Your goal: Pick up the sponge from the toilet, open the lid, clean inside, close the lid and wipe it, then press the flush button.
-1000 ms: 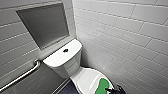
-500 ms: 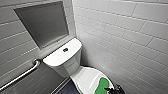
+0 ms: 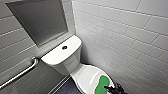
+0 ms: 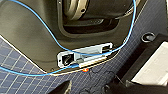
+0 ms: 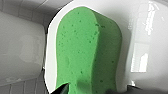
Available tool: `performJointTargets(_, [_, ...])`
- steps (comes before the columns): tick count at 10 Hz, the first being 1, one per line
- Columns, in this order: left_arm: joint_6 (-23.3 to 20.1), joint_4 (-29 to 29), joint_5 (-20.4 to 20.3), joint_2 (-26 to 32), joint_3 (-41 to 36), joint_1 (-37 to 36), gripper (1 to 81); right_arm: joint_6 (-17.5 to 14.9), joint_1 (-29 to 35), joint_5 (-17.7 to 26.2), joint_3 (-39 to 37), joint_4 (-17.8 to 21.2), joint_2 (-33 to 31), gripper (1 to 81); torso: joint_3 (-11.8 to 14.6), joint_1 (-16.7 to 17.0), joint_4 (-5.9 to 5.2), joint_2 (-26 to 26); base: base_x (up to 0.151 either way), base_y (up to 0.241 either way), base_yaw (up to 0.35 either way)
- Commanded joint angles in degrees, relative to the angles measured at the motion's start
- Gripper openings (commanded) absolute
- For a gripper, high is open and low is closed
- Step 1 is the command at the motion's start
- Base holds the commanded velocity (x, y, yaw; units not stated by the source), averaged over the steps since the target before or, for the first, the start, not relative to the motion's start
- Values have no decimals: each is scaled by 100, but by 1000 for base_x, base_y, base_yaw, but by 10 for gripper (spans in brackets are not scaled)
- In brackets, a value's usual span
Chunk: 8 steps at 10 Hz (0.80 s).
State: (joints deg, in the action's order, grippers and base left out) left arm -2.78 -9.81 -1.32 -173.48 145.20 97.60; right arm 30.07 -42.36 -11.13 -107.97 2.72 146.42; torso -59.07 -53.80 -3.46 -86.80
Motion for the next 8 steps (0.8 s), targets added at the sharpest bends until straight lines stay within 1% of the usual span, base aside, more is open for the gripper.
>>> performJointTargets(1, [-3, 23, 545, -2, -44, 264, 811, -2, 610, 129, 23, -148, -58, 811, 0, 0, 0, 0, 0, 0, 0])
performJointTargets(4, [14, 23, 545, 24, -44, 273, 811, -2, 539, 120, -30, -237, 127, 811, -2, 0, 0, 0, 0, 0, 0])
performJointTargets(5, [14, 23, 545, 15, -44, 274, 811, -10, 557, 103, -56, -237, 153, 811, -437, 0, 148, 0, 0, 0, 0])
performJointTargets(6, [15, 23, 545, 15, -53, 273, 811, -10, 549, 67, -56, -245, 153, 811, -28, 0, 9, 0, 0, 0, 0])
performJointTargets(8, [23, 23, 545, 24, -71, 282, 811, 7, 522, 67, -117, -237, 136, 811, -131, 0, 22, 0, 0, 0, 0])
